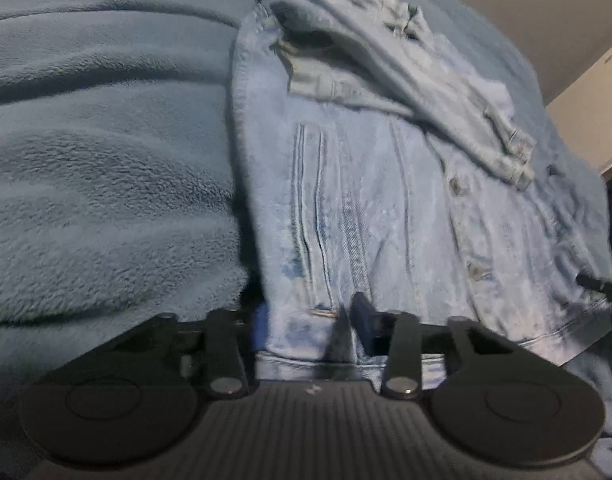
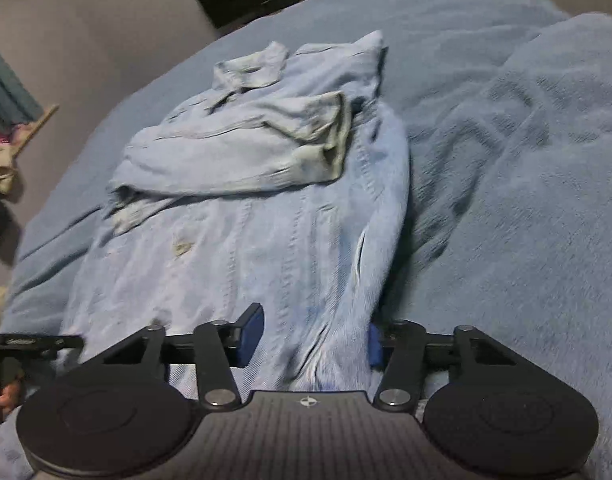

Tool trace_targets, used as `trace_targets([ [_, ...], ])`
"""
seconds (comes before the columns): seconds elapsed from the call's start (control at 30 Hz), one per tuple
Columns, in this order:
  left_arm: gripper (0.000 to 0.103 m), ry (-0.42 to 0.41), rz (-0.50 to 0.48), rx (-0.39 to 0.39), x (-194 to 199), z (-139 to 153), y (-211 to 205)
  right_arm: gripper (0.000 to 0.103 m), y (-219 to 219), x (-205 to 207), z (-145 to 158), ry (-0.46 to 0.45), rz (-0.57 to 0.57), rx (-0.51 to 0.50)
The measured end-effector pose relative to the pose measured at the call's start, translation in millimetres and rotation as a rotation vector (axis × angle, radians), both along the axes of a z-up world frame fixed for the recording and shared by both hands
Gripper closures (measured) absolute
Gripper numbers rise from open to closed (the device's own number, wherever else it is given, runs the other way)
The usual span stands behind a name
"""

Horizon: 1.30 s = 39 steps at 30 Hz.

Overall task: Fold large clothes
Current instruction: 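Grasp the jacket hem with both tools, then lift the hem with both tools and fold it toward the collar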

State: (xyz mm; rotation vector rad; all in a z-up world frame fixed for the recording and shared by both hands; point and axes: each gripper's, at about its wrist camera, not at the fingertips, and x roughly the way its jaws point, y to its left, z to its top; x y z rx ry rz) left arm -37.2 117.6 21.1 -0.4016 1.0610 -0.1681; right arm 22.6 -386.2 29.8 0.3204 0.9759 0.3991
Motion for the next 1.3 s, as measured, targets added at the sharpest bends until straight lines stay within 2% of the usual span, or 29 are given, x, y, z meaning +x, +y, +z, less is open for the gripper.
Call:
trace_targets([
  [0.07,0.072,-0.040,0.003,-0.055,-4.7,6.2,4.5,0.058,-3.5,-5.5,3.2,0.023,0.032,0.000],
  [0.13,0.073,-0.037,-0.005,-0.074,-4.0,6.4,6.3,0.058,-8.1,-6.7,1.5,0.070,0.045,0.002],
  [0.27,0.073,0.085,-0.004,-0.004,9.2,-11.2,1.4,0.059,-11.4,-3.8,-4.1,0.113,0.046,0.008],
  [0.47,0.071,0.121,-0.041,0.066,18.1,-12.9,-9.1,0.059,3.7,4.3,-15.2,0.127,0.074,-0.030],
  [0.5,0.071,0.116,-0.052,0.064,17.0,-9.9,-10.3,0.061,4.8,4.1,-15.3,0.121,0.071,-0.042],
  [0.53,0.071,0.115,-0.063,0.058,15.7,-7.1,-10.3,0.071,4.3,3.1,-14.7,0.114,0.064,-0.050],
  [0.63,0.071,0.140,-0.135,0.048,11.6,-2.2,-8.2,0.077,-3.6,-1.1,-12.7,0.105,0.061,-0.019],
  [0.7,0.069,0.166,-0.168,0.034,7.6,-4.8,-1.4,0.078,-9.2,-1.8,-12.7,0.108,0.058,0.008],
  [0.8,0.059,0.195,-0.171,0.021,10.4,-14.9,-0.8,0.077,-8.9,2.3,-15.9,0.126,0.058,0.015],
  [0.9,0.058,0.199,-0.200,0.049,7.9,-16.2,-7.6,0.069,-4.9,5.9,-18.3,0.146,0.073,0.012],
  [0.97,0.063,0.192,-0.201,0.055,7.2,-14.2,-8.8,0.071,-2.4,5.4,-17.5,0.141,0.082,-0.002],
  [1.07,0.072,0.160,-0.204,0.046,4.1,-8.2,-9.2,0.080,-4.6,2.0,-15.7,0.124,0.082,0.004],
  [1.1,0.080,0.142,-0.203,0.033,3.0,-3.9,-8.0,0.080,-6.9,1.3,-14.9,0.119,0.080,0.016],
  [1.13,0.089,0.117,-0.197,0.008,2.3,0.5,-5.8,0.082,-8.8,1.1,-13.3,0.116,0.076,0.032],
  [1.3,0.092,0.054,-0.143,-0.182,5.1,20.3,20.0,0.083,-25.5,6.8,8.2,0.072,0.062,0.206],
])
